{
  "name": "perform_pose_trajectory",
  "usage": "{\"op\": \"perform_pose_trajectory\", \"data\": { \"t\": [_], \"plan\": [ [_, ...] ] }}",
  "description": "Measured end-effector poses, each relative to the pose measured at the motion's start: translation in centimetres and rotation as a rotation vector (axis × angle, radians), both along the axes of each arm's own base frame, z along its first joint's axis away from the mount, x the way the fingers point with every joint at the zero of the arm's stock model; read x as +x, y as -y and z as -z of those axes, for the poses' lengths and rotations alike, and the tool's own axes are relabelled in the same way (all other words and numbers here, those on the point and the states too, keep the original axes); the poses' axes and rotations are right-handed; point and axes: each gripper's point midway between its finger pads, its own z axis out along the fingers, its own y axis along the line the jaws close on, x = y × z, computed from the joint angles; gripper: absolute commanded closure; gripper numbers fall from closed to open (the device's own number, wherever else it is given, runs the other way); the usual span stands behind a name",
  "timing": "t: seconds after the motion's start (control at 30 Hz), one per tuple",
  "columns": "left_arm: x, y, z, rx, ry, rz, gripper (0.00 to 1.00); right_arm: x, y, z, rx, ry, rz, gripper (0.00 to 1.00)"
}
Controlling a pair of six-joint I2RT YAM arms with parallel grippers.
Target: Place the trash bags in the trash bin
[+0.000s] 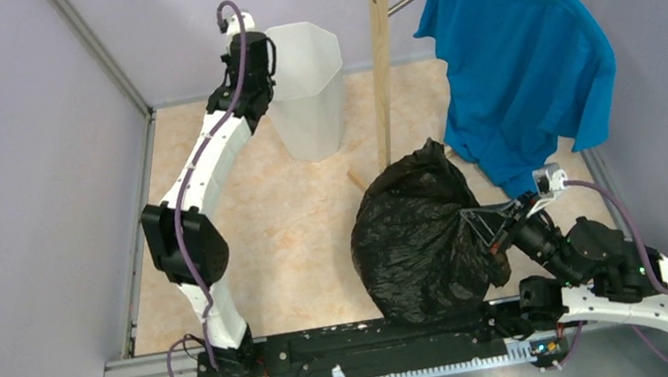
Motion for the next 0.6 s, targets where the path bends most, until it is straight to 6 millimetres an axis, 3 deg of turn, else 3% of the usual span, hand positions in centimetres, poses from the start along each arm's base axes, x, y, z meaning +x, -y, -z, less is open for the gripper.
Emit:
{"op": "perform_pose_trajectory", "data": {
  "t": [0.13,0.23,0.47,0.6],
  "plan": [
    [-2.4,-0.6,-0.2,0.002,-0.02,0.019,1.0,-0.1,-0.3,-0.2,-0.014,-0.014,-0.011,1.0],
    [-5.8,-1.5,-0.5,0.006,-0.04,0.051,1.0,-0.3,-0.3,-1.0,-0.015,-0.014,-0.019,1.0],
    [-18.5,-3.6,-1.0,-0.03,-0.074,0.213,1.0,-0.4,-0.3,-3.9,-0.016,0.014,-0.038,1.0],
    [-25.0,-3.7,0.5,-0.096,-0.08,0.314,1.0,-0.7,-1.0,-6.1,-0.036,0.053,-0.076,1.0]
  ]
}}
